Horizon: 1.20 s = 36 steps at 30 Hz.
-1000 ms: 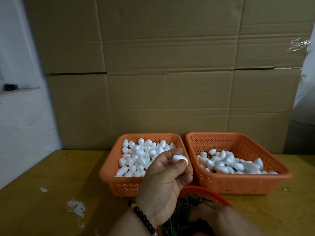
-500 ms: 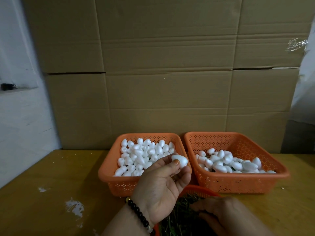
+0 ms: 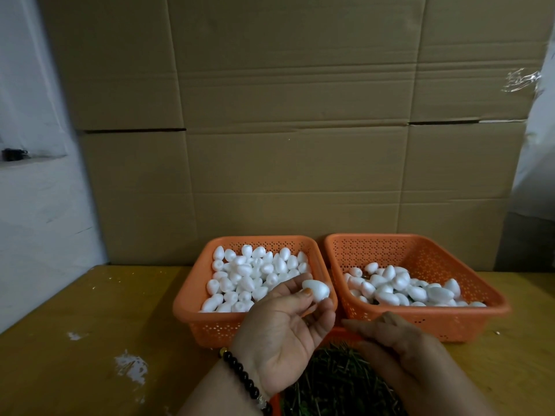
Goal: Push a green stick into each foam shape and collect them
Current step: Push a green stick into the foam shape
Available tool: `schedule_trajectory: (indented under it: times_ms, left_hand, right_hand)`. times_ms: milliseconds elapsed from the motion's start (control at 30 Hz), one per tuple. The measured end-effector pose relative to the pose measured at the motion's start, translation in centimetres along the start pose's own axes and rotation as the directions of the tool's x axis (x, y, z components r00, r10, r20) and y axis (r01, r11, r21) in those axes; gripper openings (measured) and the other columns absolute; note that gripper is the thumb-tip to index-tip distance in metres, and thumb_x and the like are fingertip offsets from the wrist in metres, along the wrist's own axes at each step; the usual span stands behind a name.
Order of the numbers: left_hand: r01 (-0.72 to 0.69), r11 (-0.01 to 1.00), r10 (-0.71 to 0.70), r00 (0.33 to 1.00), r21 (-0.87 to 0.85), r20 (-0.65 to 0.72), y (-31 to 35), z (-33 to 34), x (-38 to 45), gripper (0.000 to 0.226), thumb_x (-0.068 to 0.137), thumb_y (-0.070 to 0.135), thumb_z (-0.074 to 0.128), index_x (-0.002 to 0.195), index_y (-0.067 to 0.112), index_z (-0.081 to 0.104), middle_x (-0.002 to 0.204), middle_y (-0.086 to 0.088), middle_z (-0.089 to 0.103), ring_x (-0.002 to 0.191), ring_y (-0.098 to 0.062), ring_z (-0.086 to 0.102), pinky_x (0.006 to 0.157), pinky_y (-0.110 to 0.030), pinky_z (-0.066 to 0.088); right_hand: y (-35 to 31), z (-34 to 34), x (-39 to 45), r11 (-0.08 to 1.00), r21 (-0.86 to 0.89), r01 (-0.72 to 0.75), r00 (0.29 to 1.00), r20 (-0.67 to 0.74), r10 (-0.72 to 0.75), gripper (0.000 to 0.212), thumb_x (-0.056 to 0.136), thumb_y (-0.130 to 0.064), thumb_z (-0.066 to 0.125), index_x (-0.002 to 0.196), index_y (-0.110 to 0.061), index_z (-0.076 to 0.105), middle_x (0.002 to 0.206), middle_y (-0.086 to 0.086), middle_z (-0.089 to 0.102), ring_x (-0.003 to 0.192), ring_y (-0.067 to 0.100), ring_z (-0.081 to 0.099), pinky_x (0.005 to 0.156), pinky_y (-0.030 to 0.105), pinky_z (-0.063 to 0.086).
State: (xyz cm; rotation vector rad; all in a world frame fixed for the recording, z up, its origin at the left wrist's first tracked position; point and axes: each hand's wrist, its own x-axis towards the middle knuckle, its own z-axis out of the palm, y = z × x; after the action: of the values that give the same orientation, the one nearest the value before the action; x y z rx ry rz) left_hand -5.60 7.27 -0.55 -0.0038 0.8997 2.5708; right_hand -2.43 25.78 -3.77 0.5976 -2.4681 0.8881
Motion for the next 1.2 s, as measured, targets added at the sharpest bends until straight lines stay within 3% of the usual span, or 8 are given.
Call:
schedule_trajectory:
  times_ms: [133, 267, 400, 533, 800, 1000, 1067, 1200]
  left_hand:
    - [0.045, 0.998, -0.043, 0.998, -0.043, 0.041, 0.2, -0.1, 0.0, 0.039, 0.078, -0.007, 0.051, 0.115, 0.003, 0.061, 0.105, -0.024, 0.07, 0.064, -0.024, 0.066, 0.054, -0.03, 0.056]
    - [0.068, 0.996, -0.064, 0.995, -0.052, 0.074, 0.3, 0.0, -0.2, 0.035, 0.079, -0.007, 0.051, 0.111, 0.003, 0.061, 0.11, -0.024, 0.068, 0.065, -0.024, 0.066, 0.054, -0.03, 0.056]
    - [0.084, 0.995, -0.079, 0.993, -0.056, 0.086, 0.3, 0.1, -0.3, 0.039, 0.075, -0.007, 0.052, 0.112, 0.002, 0.06, 0.108, -0.024, 0.068, 0.066, -0.025, 0.066, 0.054, -0.03, 0.056]
    - [0.079, 0.997, -0.077, 0.994, -0.024, 0.078, 0.2, 0.1, -0.3, 0.042, 0.074, -0.006, 0.051, 0.114, 0.003, 0.059, 0.104, -0.023, 0.069, 0.068, -0.025, 0.065, 0.055, -0.03, 0.056]
    - [0.097, 0.995, -0.097, 0.99, 0.001, 0.099, -0.1, 0.1, -0.3, 0.036, 0.074, -0.008, 0.052, 0.106, 0.004, 0.063, 0.105, -0.023, 0.068, 0.068, -0.025, 0.065, 0.055, -0.03, 0.056]
    - [0.109, 0.994, -0.107, 0.987, -0.01, 0.122, 0.0, 0.1, -0.3, 0.036, 0.072, -0.008, 0.053, 0.105, 0.003, 0.063, 0.105, -0.024, 0.068, 0.067, -0.026, 0.065, 0.056, -0.03, 0.056]
    - [0.107, 0.994, -0.106, 0.987, 0.001, 0.117, -0.1, 0.1, -0.4, 0.036, 0.073, -0.008, 0.053, 0.105, 0.003, 0.063, 0.105, -0.024, 0.068, 0.067, -0.026, 0.065, 0.055, -0.031, 0.056]
    - [0.095, 0.995, -0.097, 0.989, 0.019, 0.112, -0.3, 0.1, -0.4, 0.038, 0.071, -0.009, 0.055, 0.107, 0.003, 0.062, 0.105, -0.024, 0.068, 0.067, -0.026, 0.065, 0.056, -0.031, 0.056]
  right_hand:
    - [-0.5, -0.2, -0.1, 0.944, 0.284, -0.17, 0.985, 0.027, 0.169, 0.038, 0.076, -0.009, 0.075, 0.092, -0.044, 0.073, 0.087, -0.014, 0.073, 0.082, 0.001, 0.068, 0.07, 0.012, 0.051]
    - [-0.8, -0.3, 0.2, 0.737, 0.612, -0.287, 0.952, 0.097, 0.291, 0.024, 0.069, -0.009, 0.071, 0.092, -0.014, 0.072, 0.076, 0.011, 0.074, 0.075, 0.022, 0.072, 0.055, 0.019, 0.053]
    - [-0.9, -0.1, 0.6, 0.536, 0.775, -0.335, 0.928, 0.172, 0.331, 0.041, 0.064, -0.007, 0.068, 0.103, 0.0, 0.058, 0.076, 0.024, 0.071, 0.075, 0.03, 0.072, 0.047, 0.026, 0.053]
    - [-1.1, -0.1, 0.7, 0.4, 0.835, -0.379, 0.905, 0.243, 0.35, 0.039, 0.066, -0.002, 0.065, 0.101, 0.005, 0.05, 0.084, 0.03, 0.07, 0.081, 0.036, 0.072, 0.046, 0.03, 0.054]
    - [-1.8, -0.4, 0.3, 0.546, 0.75, -0.374, 0.908, 0.175, 0.381, 0.031, 0.066, -0.014, 0.067, 0.087, 0.007, 0.059, 0.072, 0.026, 0.069, 0.068, 0.036, 0.071, 0.046, 0.031, 0.055]
    - [-2.4, -0.8, 0.3, 0.637, 0.718, -0.28, 0.924, 0.022, 0.382, 0.011, 0.068, -0.017, 0.066, 0.065, -0.008, 0.072, 0.057, 0.02, 0.065, 0.049, 0.022, 0.061, 0.043, 0.023, 0.046]
    - [-2.5, -1.0, 0.3, 0.686, 0.684, -0.246, 0.929, -0.037, 0.369, 0.011, 0.068, -0.02, 0.066, 0.065, -0.015, 0.075, 0.053, 0.013, 0.062, 0.047, 0.014, 0.054, 0.045, 0.02, 0.043]
    - [-2.6, -1.2, 0.3, 0.703, 0.68, -0.209, 0.925, -0.097, 0.368, 0.018, 0.067, -0.018, 0.066, 0.078, -0.024, 0.08, 0.061, 0.009, 0.067, 0.052, 0.006, 0.059, 0.051, 0.015, 0.048]
